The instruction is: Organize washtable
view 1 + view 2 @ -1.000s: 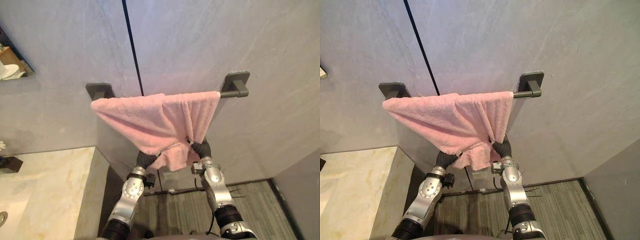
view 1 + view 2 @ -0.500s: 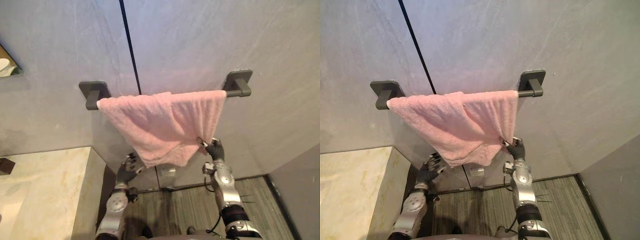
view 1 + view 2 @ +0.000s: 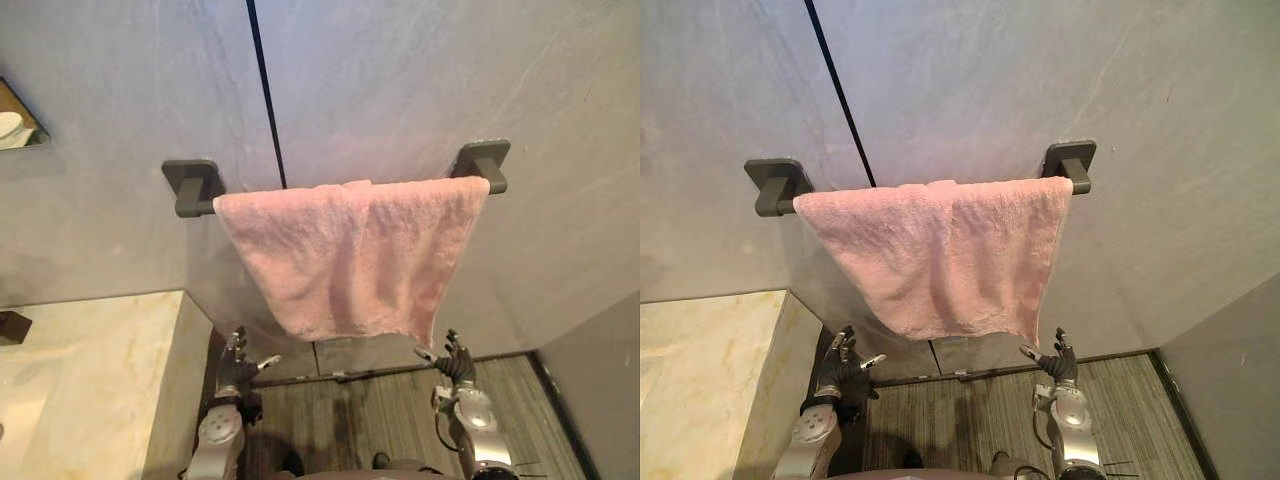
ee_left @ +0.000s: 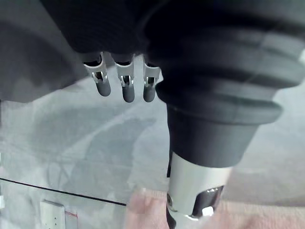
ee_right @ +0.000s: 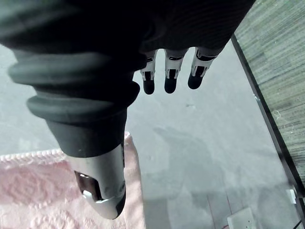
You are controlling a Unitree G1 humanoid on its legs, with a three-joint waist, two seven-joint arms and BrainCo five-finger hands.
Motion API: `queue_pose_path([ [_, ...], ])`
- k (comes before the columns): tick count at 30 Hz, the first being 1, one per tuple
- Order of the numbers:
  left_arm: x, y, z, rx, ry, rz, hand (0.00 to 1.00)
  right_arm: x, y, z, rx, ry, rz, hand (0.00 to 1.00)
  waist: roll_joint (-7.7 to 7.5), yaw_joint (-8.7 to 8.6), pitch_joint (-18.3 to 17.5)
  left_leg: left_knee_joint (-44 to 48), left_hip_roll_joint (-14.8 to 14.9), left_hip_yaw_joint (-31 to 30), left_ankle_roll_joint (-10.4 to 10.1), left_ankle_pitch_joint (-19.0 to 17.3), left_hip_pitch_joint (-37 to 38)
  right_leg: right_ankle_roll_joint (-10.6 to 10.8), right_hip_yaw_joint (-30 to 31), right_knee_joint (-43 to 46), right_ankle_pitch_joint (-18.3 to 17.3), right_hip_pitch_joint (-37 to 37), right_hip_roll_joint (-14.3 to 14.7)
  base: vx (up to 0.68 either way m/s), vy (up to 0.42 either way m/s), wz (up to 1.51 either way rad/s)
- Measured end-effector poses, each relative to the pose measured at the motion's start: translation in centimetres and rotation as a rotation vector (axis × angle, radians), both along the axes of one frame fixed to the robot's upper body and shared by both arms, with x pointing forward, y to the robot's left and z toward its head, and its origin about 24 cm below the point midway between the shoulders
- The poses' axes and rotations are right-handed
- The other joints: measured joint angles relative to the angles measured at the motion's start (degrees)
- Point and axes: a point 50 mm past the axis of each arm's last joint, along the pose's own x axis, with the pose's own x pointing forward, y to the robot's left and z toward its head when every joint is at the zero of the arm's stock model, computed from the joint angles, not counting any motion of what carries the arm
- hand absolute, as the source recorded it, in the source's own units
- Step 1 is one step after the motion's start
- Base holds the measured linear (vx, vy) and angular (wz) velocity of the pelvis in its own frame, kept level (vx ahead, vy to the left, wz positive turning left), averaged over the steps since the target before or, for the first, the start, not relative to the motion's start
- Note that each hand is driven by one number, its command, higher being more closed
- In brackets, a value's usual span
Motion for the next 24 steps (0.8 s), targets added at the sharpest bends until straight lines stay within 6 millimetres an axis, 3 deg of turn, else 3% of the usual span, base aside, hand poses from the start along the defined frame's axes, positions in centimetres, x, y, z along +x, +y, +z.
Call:
queue_pose_path([
  [2, 0.1, 0.8, 0.4, 0.005, -0.017, 0.046, 0.0, -0.6, -0.5, -0.1, -0.009, 0.007, -0.022, 0.0, -0.01, 0.79, -0.01, 0.01, 0.02, -0.07, 0.0, 0.0, -0.05, 0.01, -0.06, -0.01, -0.01, -0.02, -0.04, 0.0, 0.0, 0.0],
  [5, 0.4, 1.9, 2.3, 0.023, -0.107, 0.096, 0.0, -0.9, -2.0, 1.4, -0.041, -0.058, -0.088, 0.0, -0.05, 1.17, -0.03, 0.23, -0.03, -0.29, 0.01, 0.0, -0.41, 0.03, -0.27, -0.01, -0.03, -0.1, -0.15, 0.0, 0.0, 0.04],
  [9, 0.2, 2.4, 6.3, 0.003, -0.299, 0.17, 0.0, -1.2, -6.3, 6.2, -0.16, -0.257, -0.269, 0.0, -0.18, 1.08, -0.11, 0.33, -0.23, -0.23, 0.16, -0.12, -0.51, 0.23, -0.23, 0.04, -0.15, -0.01, -0.74, 0.0, 0.0, 0.0],
  [11, 0.2, 2.5, 7.9, 0.004, -0.38, 0.193, 0.0, -1.5, -7.3, 8.0, -0.205, -0.327, -0.315, 0.0, -0.44, 1.0, -0.29, 0.33, -0.19, -0.17, 0.21, -0.17, -0.48, 0.3, -0.18, 0.06, -0.2, -0.02, -0.74, 0.0, 0.0, 0.0],
  [13, 0.3, 3.1, 10.8, 0.034, -0.51, 0.224, 0.0, -1.7, -7.8, 10.9, -0.255, -0.444, -0.345, 0.0, -0.7, 0.95, -0.47, 0.33, -0.14, -0.13, 0.22, -0.19, -0.46, 0.32, -0.12, 0.07, -0.21, -0.04, -0.73, 0.0, 0.0, 0.0],
  [19, -0.4, 3.1, 18.6, 0.1, -0.881, 0.213, 0.0, -1.3, -6.5, 19.5, -0.346, -0.864, -0.303, 0.0, -0.48, 1.2, -1.19, 0.37, -0.32, -0.02, 0.28, -0.21, -0.36, 0.35, -0.05, 0.27, -0.23, -0.09, -0.72, 0.0, 0.0, 0.0],
  [20, -0.6, 2.8, 20.6, 0.116, -0.983, 0.191, 0.0, -1.2, -5.7, 21.9, -0.365, -0.99, -0.263, 0.0, -0.57, 1.19, -1.42, 0.38, -0.34, 0.01, 0.29, -0.21, -0.26, 0.39, -0.02, 0.43, -0.25, -0.1, -0.72, 0.0, 0.0, 0.0],
  [21, -0.7, 2.6, 21.3, 0.123, -1.02, 0.178, 0.0, -1.1, -5.3, 22.9, -0.373, -1.042, -0.241, 0.0, -0.59, 1.2, -1.44, 0.38, -0.34, 0.04, 0.29, -0.21, -0.2, 0.39, 0.03, 0.48, -0.25, -0.09, -0.72, 0.0, 0.0, 0.0],
  [23, -0.7, 1.5, 23.9, 0.113, -1.169, 0.07, 0.0, -0.9, -3.0, 26.7, -0.39, -1.259, -0.081, 0.0, -0.58, 1.23, -1.45, 0.38, -0.35, 0.12, 0.31, -0.2, 0.1, 0.41, 0.3, 0.86, -0.27, -0.08, -0.7, 0.0, 0.0, -0.05],
  [24, -0.6, 1.2, 24.5, 0.102, -1.198, 0.039, 0.0, -0.8, -2.3, 27.5, -0.393, -1.305, -0.029, 0.0, -0.59, 1.24, -1.51, 0.38, -0.35, 0.18, 0.32, -0.2, 0.21, 0.42, 0.42, 0.93, -0.27, -0.05, -0.69, 0.0, 0.0, -0.06],
])
